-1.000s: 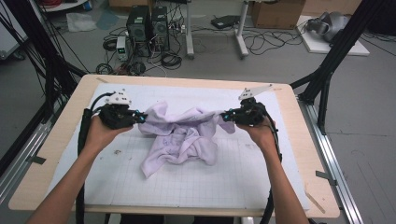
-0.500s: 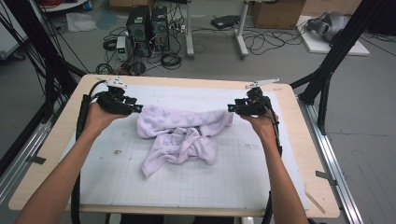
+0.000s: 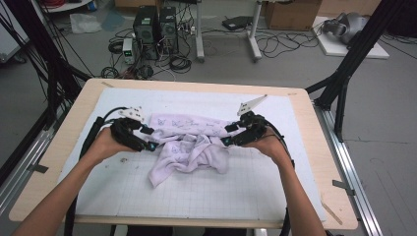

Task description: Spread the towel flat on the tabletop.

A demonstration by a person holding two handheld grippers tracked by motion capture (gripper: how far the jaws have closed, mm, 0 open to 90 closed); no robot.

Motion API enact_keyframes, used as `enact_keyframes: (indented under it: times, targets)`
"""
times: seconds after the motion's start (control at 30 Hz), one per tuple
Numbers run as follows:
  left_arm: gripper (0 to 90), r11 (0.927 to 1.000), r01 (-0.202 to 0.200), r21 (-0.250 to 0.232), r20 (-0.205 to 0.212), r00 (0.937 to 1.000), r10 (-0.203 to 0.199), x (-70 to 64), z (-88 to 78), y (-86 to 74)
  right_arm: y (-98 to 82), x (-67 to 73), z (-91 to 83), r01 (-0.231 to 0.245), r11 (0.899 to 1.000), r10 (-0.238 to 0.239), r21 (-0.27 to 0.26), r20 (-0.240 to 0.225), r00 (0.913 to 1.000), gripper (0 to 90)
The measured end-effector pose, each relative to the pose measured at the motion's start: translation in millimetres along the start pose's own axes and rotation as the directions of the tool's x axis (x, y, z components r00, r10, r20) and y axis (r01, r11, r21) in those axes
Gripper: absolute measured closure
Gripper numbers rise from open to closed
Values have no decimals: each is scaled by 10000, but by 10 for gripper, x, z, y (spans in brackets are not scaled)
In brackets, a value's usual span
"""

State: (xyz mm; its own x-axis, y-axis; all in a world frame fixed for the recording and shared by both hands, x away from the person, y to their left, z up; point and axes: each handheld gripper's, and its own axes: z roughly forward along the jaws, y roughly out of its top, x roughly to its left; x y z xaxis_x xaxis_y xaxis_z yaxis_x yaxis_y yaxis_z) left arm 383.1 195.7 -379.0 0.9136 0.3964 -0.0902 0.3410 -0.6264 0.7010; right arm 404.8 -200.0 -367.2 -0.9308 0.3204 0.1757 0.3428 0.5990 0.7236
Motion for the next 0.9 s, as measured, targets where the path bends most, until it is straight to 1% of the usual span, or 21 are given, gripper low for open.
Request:
enact_keyframes:
  times: [0.03,0.07,0.1,0.13,0.2,0.23,0.27,0.3,0.33,0.37,0.4,0.43,0.47,0.5,0.57,0.6,0.63,0.7,0.73,0.77,0.9]
  targets:
    - [338,9991,-184,385,378,9991,170,-63,97,-52,-14,9,46,84,9998,-82,181,-110,9999,422]
    - [338,9991,-184,385,378,9991,170,-63,97,-52,-14,9,46,84,9998,-82,181,-110,9999,422]
    - [338,9977,-310,602,607,9978,274,-85,134,-67,-45,28,141,205,9978,-188,634,-270,9995,435]
    - [338,9970,-300,716,803,9965,243,-117,172,-78,-45,28,141,205,9978,-188,634,-270,9995,435]
    - [352,9951,-353,920,1082,9938,253,-172,232,-82,-94,46,274,303,9933,-250,1112,-489,9985,481]
    - [352,9940,-304,1055,1295,9914,166,-197,256,-80,-94,46,274,303,9933,-250,1112,-489,9985,481]
    - [384,9927,-260,1174,1469,9891,85,-227,289,-81,-112,67,342,369,9895,-267,1395,-741,9969,601]
    - [418,9904,-247,1360,1568,9876,31,-257,319,-82,-115,82,361,464,9869,-345,1548,-786,9963,692]
    - [463,9870,-353,1566,1603,9870,99,-270,338,-83,-118,89,367,595,9852,-481,1606,-741,9961,768]
    - [543,9814,-196,1911,1665,9860,-128,-308,373,-89,-121,95,358,699,9841,-595,1635,-678,9959,822]
    - [660,9646,-344,2614,1371,9906,-18,-349,397,-80,-126,96,337,586,9867,-488,1517,-678,9965,859]
    - [757,9646,-344,2614,1371,9906,-18,-349,397,-80,-126,96,337,586,9867,-488,1517,-678,9965,859]
    - [757,9654,-305,2589,1326,9912,-43,-364,397,-84,-130,87,311,488,9896,-385,1355,-775,9963,866]
    - [848,9680,-232,2501,1367,9905,-116,-363,388,-88,-132,96,237,474,9917,-392,1198,-701,9968,870]
    - [859,9701,-14,2429,1223,9921,-292,-364,364,-98,-138,107,145,409,9949,-361,924,-528,9980,875]
    - [861,9741,-54,2259,1042,9944,-187,-339,308,-99,-143,112,92,351,9963,-309,781,-546,9980,877]
    - [861,9741,-54,2259,1042,9944,-187,-339,308,-99,-150,117,41,324,9981,-291,532,-613,9977,877]
    - [861,9850,-61,1727,1082,9940,-128,-319,217,-95,-163,131,-63,393,9992,-386,107,-597,9975,878]
    - [861,9894,-53,1454,1121,9936,-111,-305,159,-89,-163,131,-63,393,9992,-386,107,-597,9975,878]
    - [860,9930,-51,1178,1100,9939,-79,-292,99,-82,-176,160,-173,488,9983,-505,-323,-572,9971,878]
    - [859,9996,77,279,993,9950,-104,-268,-152,-71,-199,259,-391,776,9935,-823,-837,-549,9951,877]
